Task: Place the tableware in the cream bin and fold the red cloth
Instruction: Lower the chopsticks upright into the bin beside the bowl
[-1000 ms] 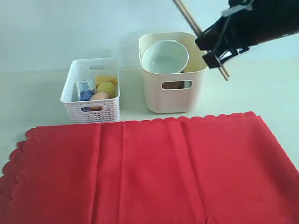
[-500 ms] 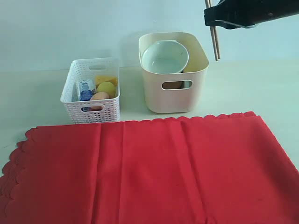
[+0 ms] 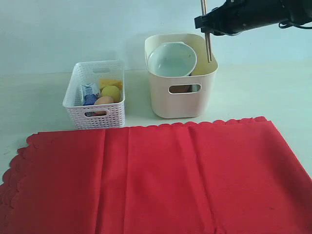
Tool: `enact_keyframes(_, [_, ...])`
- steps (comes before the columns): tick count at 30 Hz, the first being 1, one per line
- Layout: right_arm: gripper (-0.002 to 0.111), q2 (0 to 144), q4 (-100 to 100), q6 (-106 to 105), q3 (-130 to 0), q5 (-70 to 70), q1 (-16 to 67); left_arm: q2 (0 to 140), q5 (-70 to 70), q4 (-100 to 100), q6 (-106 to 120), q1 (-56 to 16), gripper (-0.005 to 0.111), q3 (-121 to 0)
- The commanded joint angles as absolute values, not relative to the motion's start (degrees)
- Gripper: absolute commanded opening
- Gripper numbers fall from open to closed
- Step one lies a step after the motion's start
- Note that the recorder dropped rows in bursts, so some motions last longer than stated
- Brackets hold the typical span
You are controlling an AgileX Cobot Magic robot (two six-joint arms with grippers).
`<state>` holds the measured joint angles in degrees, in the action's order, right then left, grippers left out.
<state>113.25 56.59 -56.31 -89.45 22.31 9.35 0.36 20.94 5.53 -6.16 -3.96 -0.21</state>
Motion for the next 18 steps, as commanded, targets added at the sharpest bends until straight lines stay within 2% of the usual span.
enact_keyframes(1, [0.000, 118.01, 57.09, -56.89, -92.81, 19.43, 9.20, 0.00, 20.38, 5.18, -6.23, -3.85, 0.000, 0.00])
enact_keyframes(18, [0.000, 122.21, 56.35, -56.89, -93.87, 25.30, 9.20, 0.00, 20.38, 5.18, -6.23, -3.85, 0.000, 0.00])
